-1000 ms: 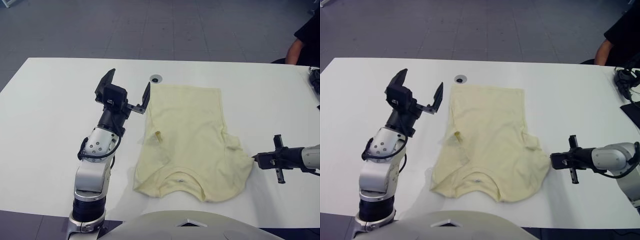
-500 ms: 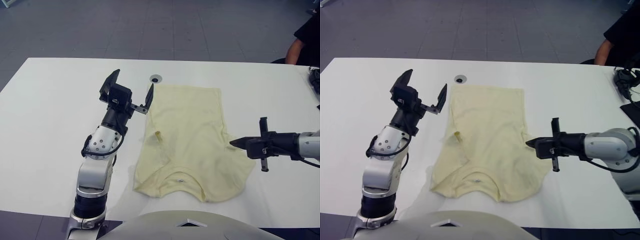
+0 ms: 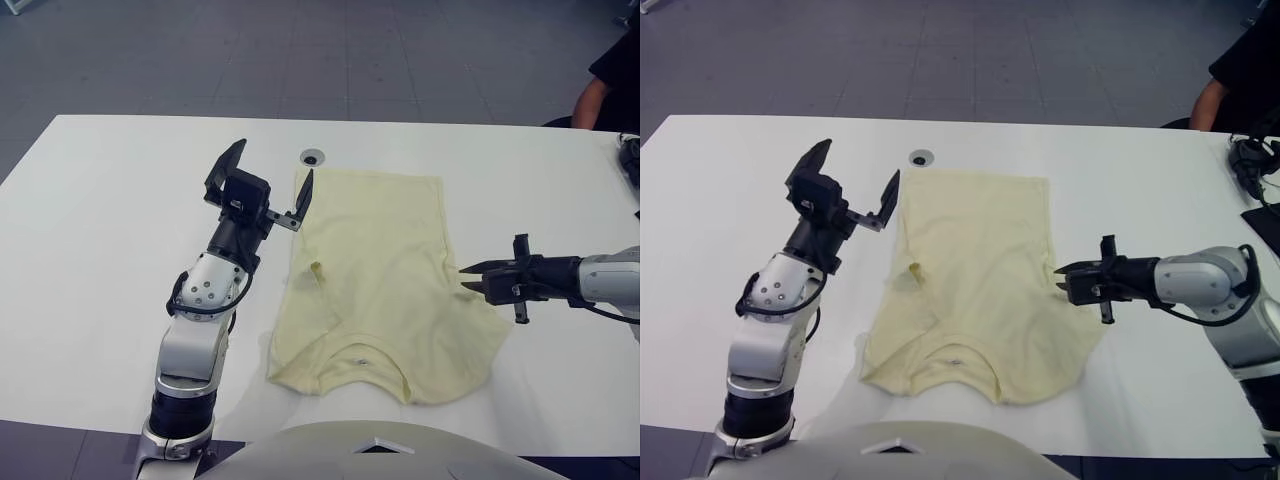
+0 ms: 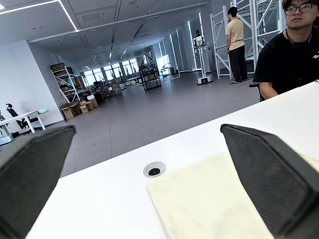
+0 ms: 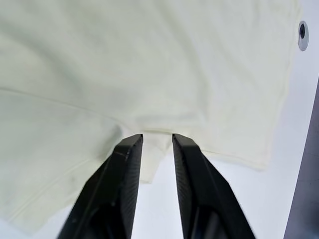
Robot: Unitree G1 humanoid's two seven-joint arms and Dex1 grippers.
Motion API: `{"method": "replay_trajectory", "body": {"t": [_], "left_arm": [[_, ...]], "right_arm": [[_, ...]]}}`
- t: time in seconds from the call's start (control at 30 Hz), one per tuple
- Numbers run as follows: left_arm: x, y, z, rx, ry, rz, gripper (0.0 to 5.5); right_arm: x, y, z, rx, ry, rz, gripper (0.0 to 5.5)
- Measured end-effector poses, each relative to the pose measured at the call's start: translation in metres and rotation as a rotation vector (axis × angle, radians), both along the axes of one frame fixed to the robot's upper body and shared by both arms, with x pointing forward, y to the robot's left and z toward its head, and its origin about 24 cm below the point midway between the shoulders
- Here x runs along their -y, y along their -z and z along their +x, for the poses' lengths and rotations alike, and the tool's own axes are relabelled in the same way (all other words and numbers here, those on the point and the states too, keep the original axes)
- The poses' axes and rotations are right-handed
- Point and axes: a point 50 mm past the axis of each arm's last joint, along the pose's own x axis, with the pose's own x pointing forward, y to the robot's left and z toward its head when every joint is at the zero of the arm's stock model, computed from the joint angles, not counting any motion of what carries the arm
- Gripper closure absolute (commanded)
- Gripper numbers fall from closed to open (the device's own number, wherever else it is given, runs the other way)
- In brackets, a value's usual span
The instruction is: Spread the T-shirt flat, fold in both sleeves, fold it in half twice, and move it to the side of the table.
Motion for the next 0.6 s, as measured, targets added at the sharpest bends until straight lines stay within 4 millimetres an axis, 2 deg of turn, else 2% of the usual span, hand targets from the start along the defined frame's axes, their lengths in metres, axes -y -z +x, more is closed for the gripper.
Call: {"method": "replay_trajectory", "body": {"t": [0.2,0.6], "left_arm": [[0.0,-0.001,-0.002,0.001,-0.001,-0.002,0.1],[0.0,-0.002,-0.003,0.006,-0.001,-0.001,0.1]], "right_arm": [[0.018,0.002,-0.013,-0.053,0.06,-0.045,2.94],[0.036,0.004,-0.021,-0.073,0.083,-0.197,1.01]]}}
